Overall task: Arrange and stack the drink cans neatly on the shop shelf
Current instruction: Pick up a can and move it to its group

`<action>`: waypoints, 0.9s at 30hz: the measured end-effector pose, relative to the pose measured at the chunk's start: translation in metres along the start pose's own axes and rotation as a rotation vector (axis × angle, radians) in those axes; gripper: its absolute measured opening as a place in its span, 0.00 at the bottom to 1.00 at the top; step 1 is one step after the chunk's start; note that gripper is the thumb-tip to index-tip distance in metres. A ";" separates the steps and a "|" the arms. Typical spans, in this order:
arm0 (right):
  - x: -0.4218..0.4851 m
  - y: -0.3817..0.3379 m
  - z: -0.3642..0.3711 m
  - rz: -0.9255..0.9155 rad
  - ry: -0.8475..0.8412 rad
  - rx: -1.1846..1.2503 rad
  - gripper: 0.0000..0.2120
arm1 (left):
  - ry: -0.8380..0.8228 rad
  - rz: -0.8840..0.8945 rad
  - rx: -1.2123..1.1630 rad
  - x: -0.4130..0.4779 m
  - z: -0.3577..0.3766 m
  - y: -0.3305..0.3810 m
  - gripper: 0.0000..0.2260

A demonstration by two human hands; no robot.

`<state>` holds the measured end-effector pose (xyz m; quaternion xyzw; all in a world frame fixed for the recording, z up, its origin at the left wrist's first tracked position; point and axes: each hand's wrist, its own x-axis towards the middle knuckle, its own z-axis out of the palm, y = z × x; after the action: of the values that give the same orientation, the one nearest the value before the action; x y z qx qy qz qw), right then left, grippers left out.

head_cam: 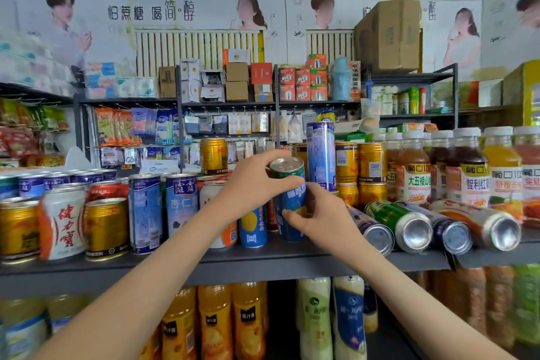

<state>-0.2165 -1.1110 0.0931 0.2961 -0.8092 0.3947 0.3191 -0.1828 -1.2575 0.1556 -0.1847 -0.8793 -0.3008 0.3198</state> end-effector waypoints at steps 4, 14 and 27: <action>0.000 0.013 0.017 0.071 0.023 0.033 0.18 | -0.004 0.058 0.147 0.003 0.012 -0.006 0.26; 0.006 0.013 0.031 0.185 0.005 -0.046 0.19 | 0.094 0.219 0.505 -0.001 -0.016 -0.031 0.20; 0.054 -0.057 -0.045 -0.074 -0.055 -0.384 0.24 | -0.149 0.103 0.406 0.015 -0.077 -0.051 0.17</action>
<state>-0.1952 -1.1153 0.1813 0.2698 -0.8666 0.2128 0.3618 -0.1857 -1.3432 0.1922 -0.1829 -0.9324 -0.0863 0.2995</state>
